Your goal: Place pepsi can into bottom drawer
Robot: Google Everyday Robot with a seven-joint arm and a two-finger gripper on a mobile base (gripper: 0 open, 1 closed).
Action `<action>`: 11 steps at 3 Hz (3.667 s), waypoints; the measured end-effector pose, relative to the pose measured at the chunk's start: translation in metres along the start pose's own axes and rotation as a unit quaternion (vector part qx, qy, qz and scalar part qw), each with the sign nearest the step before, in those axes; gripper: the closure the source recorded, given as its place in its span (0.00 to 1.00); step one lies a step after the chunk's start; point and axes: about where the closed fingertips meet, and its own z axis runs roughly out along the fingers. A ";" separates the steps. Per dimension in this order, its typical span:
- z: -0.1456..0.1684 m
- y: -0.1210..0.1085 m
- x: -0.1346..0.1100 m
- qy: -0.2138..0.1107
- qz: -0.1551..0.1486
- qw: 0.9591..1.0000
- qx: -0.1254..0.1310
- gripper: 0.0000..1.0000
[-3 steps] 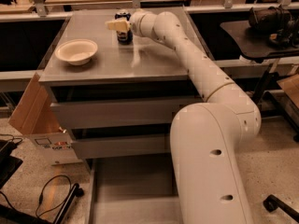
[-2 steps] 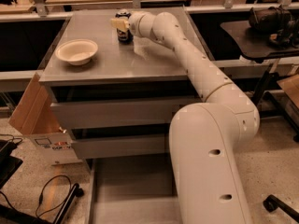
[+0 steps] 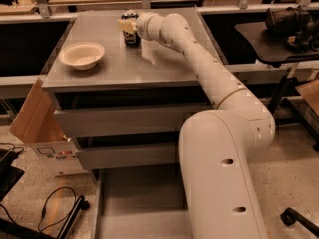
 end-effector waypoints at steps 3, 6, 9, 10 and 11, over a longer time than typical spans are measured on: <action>0.002 0.006 -0.005 -0.002 0.002 1.000 -0.007 1.00; -0.049 0.067 -0.098 -0.036 -0.011 0.997 -0.072 1.00; -0.166 0.158 -0.095 -0.014 -0.061 0.980 -0.191 1.00; -0.205 0.178 -0.083 -0.010 -0.076 0.970 -0.231 1.00; -0.251 0.189 -0.077 -0.006 -0.083 0.964 -0.251 1.00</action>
Offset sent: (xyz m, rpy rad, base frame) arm -0.0001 0.0017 -0.0007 0.0000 0.0009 0.0019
